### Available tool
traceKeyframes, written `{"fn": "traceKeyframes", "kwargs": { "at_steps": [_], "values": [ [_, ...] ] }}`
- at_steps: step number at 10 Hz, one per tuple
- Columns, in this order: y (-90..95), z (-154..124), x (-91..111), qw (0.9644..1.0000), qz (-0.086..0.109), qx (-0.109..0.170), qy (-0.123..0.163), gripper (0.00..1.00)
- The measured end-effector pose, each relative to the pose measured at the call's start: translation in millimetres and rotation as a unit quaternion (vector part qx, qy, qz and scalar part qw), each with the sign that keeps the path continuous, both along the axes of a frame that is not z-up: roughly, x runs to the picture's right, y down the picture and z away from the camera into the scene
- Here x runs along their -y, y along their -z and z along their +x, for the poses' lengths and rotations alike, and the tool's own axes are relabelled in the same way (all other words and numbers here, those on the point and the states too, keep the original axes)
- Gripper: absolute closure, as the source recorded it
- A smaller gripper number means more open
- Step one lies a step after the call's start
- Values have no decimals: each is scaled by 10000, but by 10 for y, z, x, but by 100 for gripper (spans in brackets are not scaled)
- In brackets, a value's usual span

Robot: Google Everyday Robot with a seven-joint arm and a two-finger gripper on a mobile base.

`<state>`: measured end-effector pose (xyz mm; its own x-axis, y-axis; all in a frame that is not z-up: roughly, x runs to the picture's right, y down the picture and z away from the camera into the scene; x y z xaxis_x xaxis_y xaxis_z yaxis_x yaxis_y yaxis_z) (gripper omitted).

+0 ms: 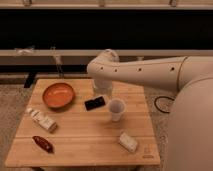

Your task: Place the ceramic cup in the ceramic bowl

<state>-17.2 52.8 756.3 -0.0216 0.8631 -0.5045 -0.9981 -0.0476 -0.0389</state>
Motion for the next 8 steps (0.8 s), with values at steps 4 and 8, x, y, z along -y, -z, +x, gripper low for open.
{"fn": "traceKeyframes", "kwargs": {
  "at_steps": [4, 8],
  "values": [
    [-237, 124, -252, 9993, -274, -105, -227, 35],
    [-363, 305, -429, 9979, -433, -299, -377, 35]
  ]
}}
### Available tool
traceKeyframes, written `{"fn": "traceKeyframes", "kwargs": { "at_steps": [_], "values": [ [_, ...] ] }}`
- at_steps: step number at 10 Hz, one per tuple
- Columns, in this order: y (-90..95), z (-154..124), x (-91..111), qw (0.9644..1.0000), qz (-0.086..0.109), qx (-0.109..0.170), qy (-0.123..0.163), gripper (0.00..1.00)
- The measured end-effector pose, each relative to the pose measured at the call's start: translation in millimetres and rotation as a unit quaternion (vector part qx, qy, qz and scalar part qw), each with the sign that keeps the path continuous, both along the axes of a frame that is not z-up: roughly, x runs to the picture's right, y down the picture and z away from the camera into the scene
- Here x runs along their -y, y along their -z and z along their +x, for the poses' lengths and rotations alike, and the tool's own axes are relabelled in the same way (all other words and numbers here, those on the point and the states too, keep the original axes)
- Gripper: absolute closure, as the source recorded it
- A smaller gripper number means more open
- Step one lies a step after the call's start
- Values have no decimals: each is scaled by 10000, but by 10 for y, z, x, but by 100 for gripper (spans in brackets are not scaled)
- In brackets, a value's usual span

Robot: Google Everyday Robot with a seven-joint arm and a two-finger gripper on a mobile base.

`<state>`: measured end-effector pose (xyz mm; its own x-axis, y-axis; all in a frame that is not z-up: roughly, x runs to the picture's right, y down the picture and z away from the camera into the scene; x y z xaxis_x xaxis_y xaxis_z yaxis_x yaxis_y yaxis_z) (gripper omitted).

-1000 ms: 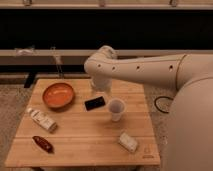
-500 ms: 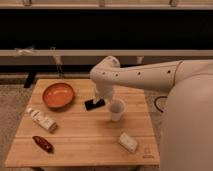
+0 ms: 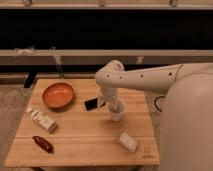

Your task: Place the ceramic cup in the ceramic bowl

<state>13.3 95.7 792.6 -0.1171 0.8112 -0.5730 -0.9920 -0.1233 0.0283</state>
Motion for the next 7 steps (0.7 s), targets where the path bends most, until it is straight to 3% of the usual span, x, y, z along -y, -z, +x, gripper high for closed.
{"fn": "traceKeyframes", "kwargs": {
  "at_steps": [2, 3, 7],
  "values": [
    [-137, 66, -91, 9999, -47, -107, -24, 36],
    [-182, 84, -109, 9999, -58, -159, -14, 42],
    [-252, 76, -67, 9993, -78, -328, 173, 79]
  ]
}}
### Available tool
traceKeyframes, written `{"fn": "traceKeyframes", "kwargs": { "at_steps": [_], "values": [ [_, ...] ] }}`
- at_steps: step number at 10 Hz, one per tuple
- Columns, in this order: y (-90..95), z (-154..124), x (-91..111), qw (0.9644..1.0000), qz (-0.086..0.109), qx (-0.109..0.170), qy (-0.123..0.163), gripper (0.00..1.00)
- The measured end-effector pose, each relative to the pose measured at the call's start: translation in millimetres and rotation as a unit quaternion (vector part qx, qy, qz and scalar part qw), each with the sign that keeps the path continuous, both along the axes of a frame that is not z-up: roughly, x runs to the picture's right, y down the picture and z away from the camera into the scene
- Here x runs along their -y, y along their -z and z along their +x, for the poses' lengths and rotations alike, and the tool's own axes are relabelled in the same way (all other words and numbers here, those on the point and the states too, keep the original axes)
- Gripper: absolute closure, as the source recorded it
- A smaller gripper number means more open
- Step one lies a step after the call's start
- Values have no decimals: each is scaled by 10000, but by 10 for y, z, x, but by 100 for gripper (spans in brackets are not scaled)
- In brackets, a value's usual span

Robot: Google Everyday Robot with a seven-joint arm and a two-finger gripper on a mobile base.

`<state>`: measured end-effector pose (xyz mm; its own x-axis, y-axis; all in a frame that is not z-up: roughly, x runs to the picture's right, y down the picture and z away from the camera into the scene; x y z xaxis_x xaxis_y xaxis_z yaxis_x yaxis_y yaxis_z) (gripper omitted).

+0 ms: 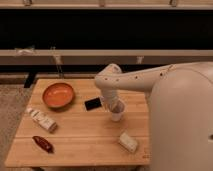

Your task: Place the ceramic cup in the ceramic bowl

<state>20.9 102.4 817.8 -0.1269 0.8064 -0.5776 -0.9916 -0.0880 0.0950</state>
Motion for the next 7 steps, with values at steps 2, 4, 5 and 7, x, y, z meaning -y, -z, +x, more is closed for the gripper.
{"fn": "traceKeyframes", "kwargs": {
  "at_steps": [2, 4, 5, 7],
  "values": [
    [34, -46, 190, 9998, 100, -20, 144, 98],
    [147, -234, 478, 9989, 265, 86, 390, 100],
    [199, -385, 636, 9977, 355, 167, 557, 100],
    [268, -687, 903, 9942, 522, 335, 874, 100]
  ]
}}
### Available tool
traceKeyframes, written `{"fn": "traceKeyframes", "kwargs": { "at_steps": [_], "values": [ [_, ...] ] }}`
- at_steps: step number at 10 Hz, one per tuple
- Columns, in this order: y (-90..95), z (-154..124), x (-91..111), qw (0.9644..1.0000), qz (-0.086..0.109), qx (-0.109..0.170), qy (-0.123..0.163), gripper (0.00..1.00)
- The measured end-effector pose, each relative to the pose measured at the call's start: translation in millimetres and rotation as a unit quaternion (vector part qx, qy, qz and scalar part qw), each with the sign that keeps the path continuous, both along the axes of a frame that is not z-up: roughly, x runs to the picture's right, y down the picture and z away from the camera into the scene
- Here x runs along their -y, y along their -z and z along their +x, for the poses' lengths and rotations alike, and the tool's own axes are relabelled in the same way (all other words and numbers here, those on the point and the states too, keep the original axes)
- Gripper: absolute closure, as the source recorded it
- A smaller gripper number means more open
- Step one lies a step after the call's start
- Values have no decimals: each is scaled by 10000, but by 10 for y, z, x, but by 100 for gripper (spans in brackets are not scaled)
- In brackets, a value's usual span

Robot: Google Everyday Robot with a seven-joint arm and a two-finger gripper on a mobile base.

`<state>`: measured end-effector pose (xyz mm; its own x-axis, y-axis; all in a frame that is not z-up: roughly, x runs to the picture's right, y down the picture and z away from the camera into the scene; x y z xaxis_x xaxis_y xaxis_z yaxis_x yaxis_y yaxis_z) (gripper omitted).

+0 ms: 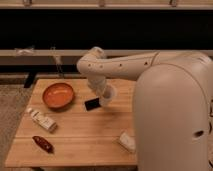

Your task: Place the ceramic cup in the ceramic bowl

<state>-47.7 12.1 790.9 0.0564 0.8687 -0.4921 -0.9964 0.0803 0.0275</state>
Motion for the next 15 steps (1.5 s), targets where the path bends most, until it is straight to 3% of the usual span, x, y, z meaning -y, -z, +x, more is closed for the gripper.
{"fn": "traceKeyframes", "kwargs": {
  "at_steps": [2, 4, 7, 10, 12, 15],
  "values": [
    [25, -444, 263, 9983, 177, 246, 488, 100],
    [0, -801, 404, 9948, 259, 427, 886, 100],
    [-37, -1535, 535, 9828, 346, 843, 1606, 98],
    [-27, -2101, 484, 9691, 341, 1179, 2140, 73],
    [-74, -2460, 304, 9587, 285, 1350, 2488, 51],
    [-347, -2658, 6, 9500, 154, 1420, 2777, 24]
  ]
}}
